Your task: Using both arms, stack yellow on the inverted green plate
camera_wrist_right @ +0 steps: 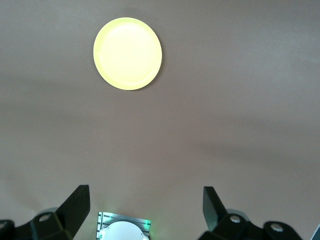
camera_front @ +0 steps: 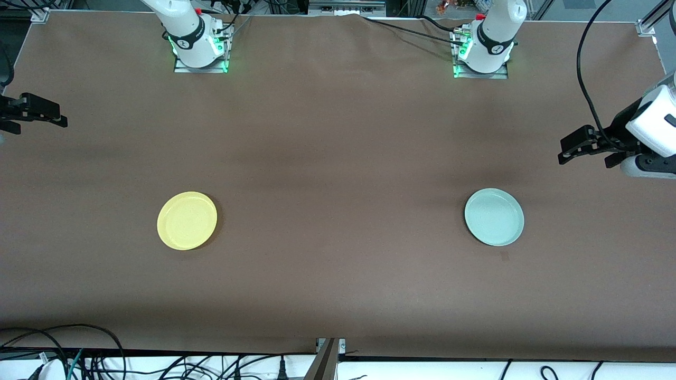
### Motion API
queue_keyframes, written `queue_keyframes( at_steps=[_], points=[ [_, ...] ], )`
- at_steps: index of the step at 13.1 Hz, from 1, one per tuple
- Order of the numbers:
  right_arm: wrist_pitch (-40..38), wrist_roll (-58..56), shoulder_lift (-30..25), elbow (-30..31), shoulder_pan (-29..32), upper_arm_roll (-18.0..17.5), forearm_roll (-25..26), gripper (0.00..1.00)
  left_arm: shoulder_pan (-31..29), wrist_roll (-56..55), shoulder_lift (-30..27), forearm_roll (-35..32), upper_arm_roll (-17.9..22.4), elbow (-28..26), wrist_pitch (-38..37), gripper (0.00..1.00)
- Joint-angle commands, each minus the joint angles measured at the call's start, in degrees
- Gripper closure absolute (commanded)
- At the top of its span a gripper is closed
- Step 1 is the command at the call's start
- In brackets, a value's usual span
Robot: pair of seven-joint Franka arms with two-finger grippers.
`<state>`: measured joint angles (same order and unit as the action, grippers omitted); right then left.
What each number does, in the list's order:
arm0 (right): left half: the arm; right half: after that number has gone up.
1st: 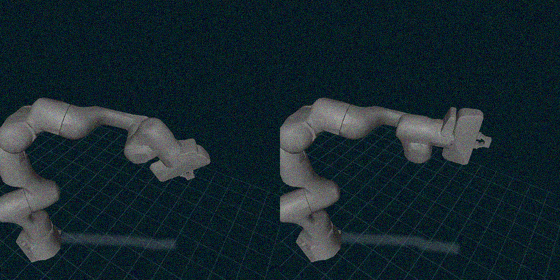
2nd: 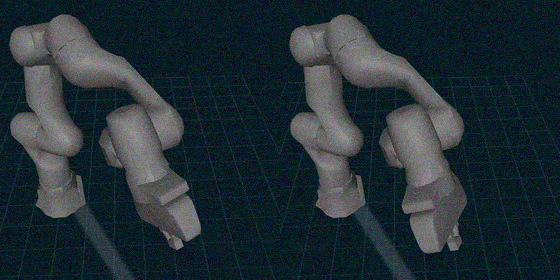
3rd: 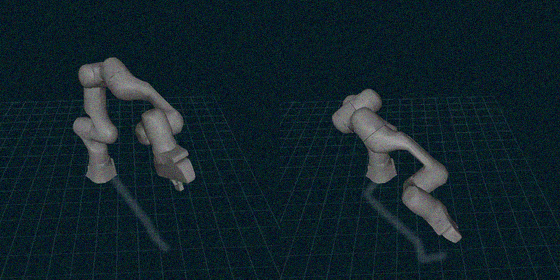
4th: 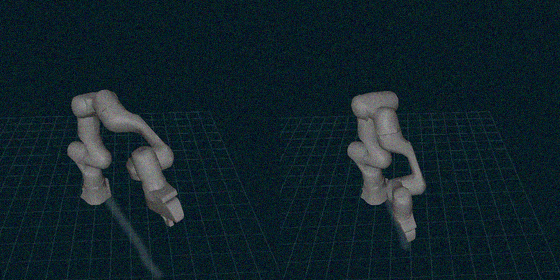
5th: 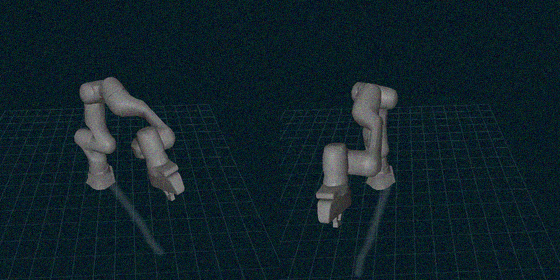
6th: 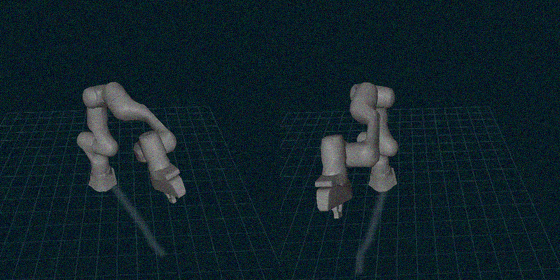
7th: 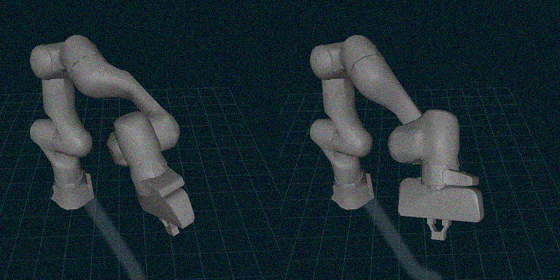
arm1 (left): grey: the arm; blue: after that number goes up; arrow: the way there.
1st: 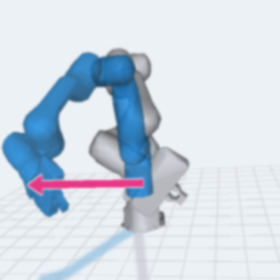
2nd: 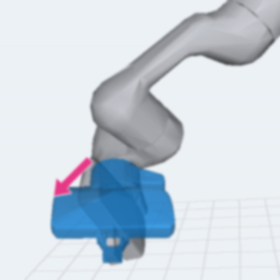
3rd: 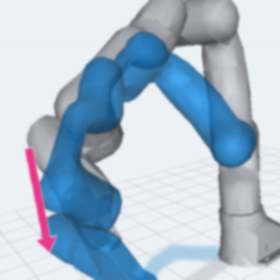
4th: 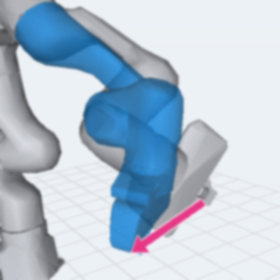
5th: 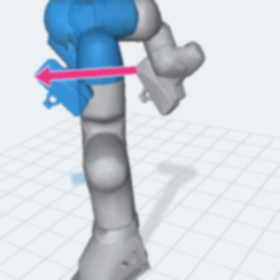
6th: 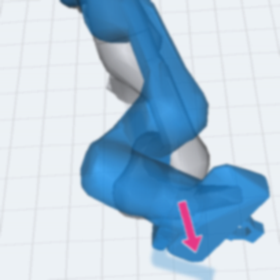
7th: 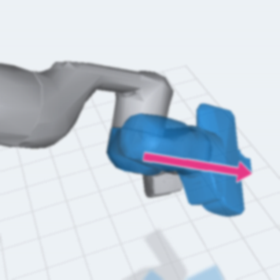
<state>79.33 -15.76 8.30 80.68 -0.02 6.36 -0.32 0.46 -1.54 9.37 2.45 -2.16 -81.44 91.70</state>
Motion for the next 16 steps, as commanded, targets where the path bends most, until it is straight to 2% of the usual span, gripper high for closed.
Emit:
queue_keyframes(
  at_steps=[1,9,16],
  points=[
    [-0.14,0.29,-0.47,0.27,0.11,-0.12,0.33,0.0,-0.37,0.48,-0.14,-1.3,-0.12,-0.12,0.75,0.0],
    [-0.14,0.29,-0.47,0.27,0.11,-0.12,0.32,0.0,-0.28,-0.22,0.03,-1.3,-0.04,0.31,0.93,0.0],
    [-0.14,0.21,-0.47,0.27,0.11,-0.12,0.32,0.0,-2.65,-0.22,0.03,-1.39,0.23,0.05,0.76,0.0]
  ],
)
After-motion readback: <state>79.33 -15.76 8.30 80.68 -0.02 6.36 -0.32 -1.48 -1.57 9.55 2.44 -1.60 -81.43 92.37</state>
